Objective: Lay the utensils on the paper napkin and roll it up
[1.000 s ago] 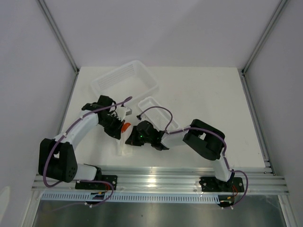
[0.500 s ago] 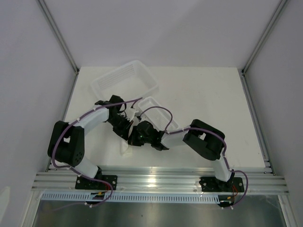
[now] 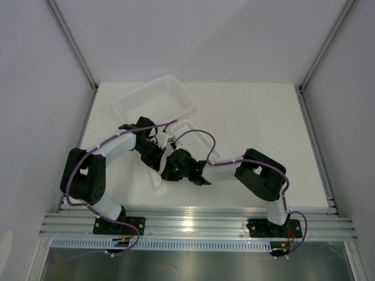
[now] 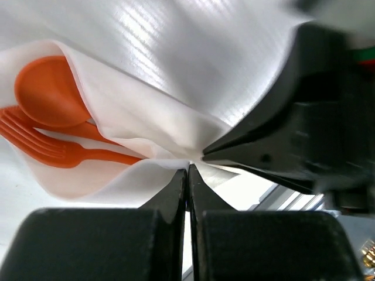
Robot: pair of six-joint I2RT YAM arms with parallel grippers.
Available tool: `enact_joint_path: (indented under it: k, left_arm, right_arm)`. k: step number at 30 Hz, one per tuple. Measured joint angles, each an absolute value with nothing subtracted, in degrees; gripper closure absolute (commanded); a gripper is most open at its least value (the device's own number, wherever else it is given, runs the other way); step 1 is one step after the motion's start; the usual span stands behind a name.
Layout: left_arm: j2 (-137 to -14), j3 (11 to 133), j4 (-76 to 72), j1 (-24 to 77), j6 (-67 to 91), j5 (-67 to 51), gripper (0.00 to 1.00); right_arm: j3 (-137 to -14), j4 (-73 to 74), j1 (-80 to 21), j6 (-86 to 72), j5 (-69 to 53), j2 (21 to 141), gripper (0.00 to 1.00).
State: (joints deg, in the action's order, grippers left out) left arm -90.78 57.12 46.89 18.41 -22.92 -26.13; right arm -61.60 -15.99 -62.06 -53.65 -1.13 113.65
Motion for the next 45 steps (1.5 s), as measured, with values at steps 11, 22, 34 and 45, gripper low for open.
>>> enact_joint_path:
  k: [11,22,34,45]
  left_arm:
    - [-91.20,57.14,46.81,18.50,-22.94,-25.43,0.99]
    - [-90.96,57.14,47.68,18.87,-23.00,-27.42,0.99]
    - [-91.68,58.65,47.31,20.21,-22.94,-31.53,0.99]
    - [-96.90,59.86,44.86,20.45,-22.15,-33.50,0.99]
  right_arm:
    - [-58.94,-11.46,-60.99,-50.09,2.09,107.15,0.78]
    - [-57.98,-17.28,-58.96,-50.83,-1.91,112.29,0.87]
    - [-57.95,-19.29,-59.00,-51.09,-2.81,113.14,1.00]
    - [-57.98,-18.50,-59.16,-52.49,-1.91,113.14,1.00]
